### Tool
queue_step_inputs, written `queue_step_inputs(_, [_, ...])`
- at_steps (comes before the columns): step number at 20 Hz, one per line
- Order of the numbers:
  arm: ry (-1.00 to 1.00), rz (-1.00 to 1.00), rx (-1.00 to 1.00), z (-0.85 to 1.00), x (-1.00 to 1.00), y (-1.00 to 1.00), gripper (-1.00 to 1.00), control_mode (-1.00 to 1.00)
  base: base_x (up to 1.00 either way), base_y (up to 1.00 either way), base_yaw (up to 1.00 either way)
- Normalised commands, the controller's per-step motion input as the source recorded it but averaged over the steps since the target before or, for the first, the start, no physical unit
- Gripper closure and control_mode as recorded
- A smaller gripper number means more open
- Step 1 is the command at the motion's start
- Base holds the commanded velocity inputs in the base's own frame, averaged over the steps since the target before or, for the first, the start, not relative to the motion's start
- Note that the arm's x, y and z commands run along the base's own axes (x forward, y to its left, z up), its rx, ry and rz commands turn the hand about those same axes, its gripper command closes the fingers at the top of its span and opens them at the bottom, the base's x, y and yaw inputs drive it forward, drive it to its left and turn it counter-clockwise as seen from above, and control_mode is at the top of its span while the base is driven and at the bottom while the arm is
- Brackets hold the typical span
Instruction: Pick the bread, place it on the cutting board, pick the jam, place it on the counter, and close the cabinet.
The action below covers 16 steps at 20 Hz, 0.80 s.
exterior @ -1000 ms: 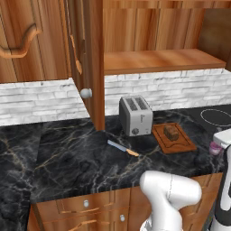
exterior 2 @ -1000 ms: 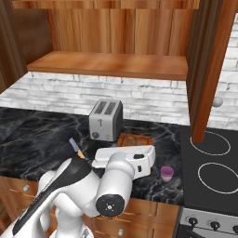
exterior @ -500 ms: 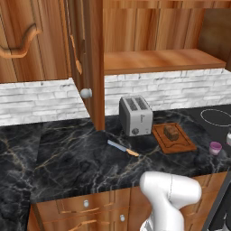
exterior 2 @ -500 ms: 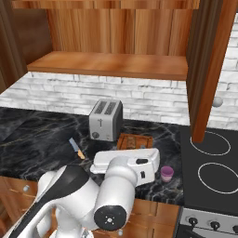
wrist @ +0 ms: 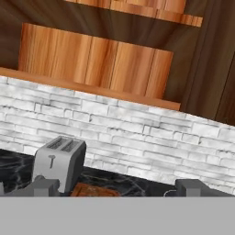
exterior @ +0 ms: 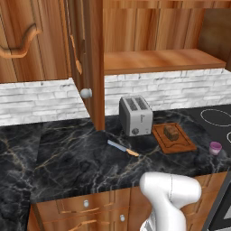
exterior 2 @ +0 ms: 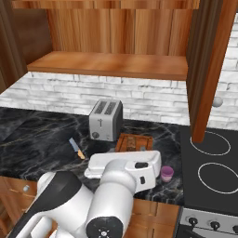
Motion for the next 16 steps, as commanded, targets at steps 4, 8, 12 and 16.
queue_step_inputs(4, [0.0, -0.02, 0.0, 0.11, -0.19, 0.0, -1.0, -1.0, 0.0, 0.0, 0.0])
queue_step_inputs(8, [0.0, -0.02, 0.0, 0.07, -0.21, 0.0, -1.0, -1.0, 0.0, 0.0, 0.0])
queue_step_inputs(12, [0.0, -0.02, 0.0, 0.07, -0.23, 0.0, -1.0, -1.0, 0.0, 0.0, 0.0])
queue_step_inputs(16, [-0.02, -0.02, 0.0, 0.0, -0.24, 0.0, -1.0, -1.0, 0.0, 0.0, 0.0])
